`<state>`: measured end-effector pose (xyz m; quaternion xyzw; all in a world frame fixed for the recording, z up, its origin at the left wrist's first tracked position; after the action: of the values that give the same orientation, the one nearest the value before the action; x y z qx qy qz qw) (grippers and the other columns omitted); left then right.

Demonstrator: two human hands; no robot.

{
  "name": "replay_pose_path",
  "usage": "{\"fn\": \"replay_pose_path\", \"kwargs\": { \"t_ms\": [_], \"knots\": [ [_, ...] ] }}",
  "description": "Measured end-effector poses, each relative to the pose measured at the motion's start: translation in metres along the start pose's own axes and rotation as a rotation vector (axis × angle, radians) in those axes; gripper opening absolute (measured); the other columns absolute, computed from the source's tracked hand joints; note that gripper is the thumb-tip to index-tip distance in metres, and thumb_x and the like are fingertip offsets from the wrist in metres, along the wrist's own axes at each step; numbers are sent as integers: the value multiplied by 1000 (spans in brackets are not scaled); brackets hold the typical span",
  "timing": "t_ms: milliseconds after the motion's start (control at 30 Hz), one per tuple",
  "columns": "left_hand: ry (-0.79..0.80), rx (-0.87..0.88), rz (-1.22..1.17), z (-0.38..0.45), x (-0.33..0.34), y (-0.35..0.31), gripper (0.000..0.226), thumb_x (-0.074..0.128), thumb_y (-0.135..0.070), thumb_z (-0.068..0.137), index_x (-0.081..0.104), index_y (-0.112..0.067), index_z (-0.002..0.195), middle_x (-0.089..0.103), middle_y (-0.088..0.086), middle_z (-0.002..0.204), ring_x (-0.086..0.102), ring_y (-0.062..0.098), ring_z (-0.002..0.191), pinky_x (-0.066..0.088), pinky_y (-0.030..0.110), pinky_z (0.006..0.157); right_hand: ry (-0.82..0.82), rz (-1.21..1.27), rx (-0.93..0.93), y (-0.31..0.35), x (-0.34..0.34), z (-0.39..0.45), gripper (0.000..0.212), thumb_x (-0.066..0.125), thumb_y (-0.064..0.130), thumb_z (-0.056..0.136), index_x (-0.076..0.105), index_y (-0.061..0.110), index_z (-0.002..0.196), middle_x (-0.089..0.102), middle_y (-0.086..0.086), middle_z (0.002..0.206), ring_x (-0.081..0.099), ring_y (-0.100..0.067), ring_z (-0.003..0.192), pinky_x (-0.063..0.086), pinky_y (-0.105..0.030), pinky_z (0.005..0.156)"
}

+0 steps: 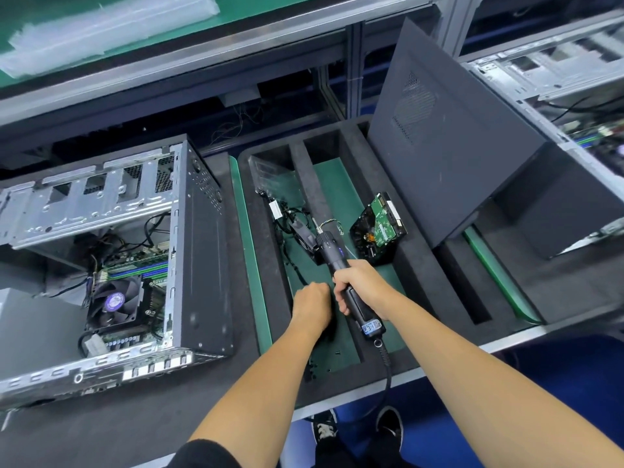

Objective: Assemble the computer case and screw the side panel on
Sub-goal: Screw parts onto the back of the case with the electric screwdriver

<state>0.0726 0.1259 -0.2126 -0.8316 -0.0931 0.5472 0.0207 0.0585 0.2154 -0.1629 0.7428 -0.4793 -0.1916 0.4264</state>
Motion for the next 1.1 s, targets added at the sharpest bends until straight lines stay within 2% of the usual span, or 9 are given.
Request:
{"fn": "replay_pose_path", "kwargs": {
  "t_ms": [67,167,267,333,433,500,667,833,1100],
  "knots": [
    [-26,4,-40,-2,-2,-1,14,55,-12,85,60,-10,98,64,10,100,60,30,94,44,35,80,-3,-2,3,0,0,1,18,54,7,55,47,5,71,52,-17,55,49,-25,41,42,-27,44],
    [-66,-58,-379,-7,-11,3,11,54,-6,78,58,-6,88,66,11,88,60,30,84,48,36,72,-9,-5,-4,0,-1,1,15,54,7,54,48,4,68,52,-18,56,49,-26,41,42,-27,44],
    [-156,-145,-704,-11,-29,18,14,54,3,77,58,-10,76,64,3,76,58,19,76,42,20,60,-1,1,1,-1,0,1,17,54,7,54,49,3,69,51,-18,56,50,-26,40,43,-27,43],
    [-202,-266,-1005,-15,-38,33,15,66,2,77,64,-13,73,63,-5,69,58,13,71,41,13,58,5,5,2,-1,0,-1,20,53,7,54,49,3,73,51,-18,53,49,-26,40,43,-27,43],
    [-207,-335,-1422,-15,-54,48,15,69,0,80,69,-10,69,64,2,64,55,15,63,47,23,62,20,-8,-7,2,1,-6,24,53,6,56,48,4,79,51,-17,53,49,-26,41,44,-28,43],
    [-217,-323,-1572,-14,-71,53,15,65,3,83,68,-7,72,64,5,64,54,17,62,47,26,63,35,-33,-13,5,5,-12,25,53,5,57,47,4,81,49,-16,53,48,-25,41,42,-27,43],
    [-432,-261,-1747,-13,-139,66,14,69,5,79,68,-9,76,68,0,68,58,9,59,49,18,59,124,-54,-29,31,27,-32,29,53,5,58,46,5,86,50,-15,59,48,-23,44,42,-27,44],
    [-528,-155,-1781,-19,-205,67,14,67,-1,84,72,-12,76,69,4,83,60,17,80,50,30,81,156,-47,-156,81,42,-54,31,52,2,62,43,7,90,51,-15,63,49,-24,44,44,-28,44],
    [-501,52,-1716,-46,-260,68,10,63,0,87,69,-8,89,67,4,78,58,12,68,49,21,66,119,-86,-271,126,59,-76,32,55,3,62,44,8,92,51,-14,64,49,-24,45,44,-29,46]
  ]
}}
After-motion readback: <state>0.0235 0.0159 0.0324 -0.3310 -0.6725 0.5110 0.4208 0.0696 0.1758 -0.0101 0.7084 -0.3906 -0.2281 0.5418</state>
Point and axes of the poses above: each hand's wrist, its own z-axis towards the middle knuckle, its own x-axis out of the palm, y = z × x, the point moved 8 cm from there along z, towards the middle knuckle
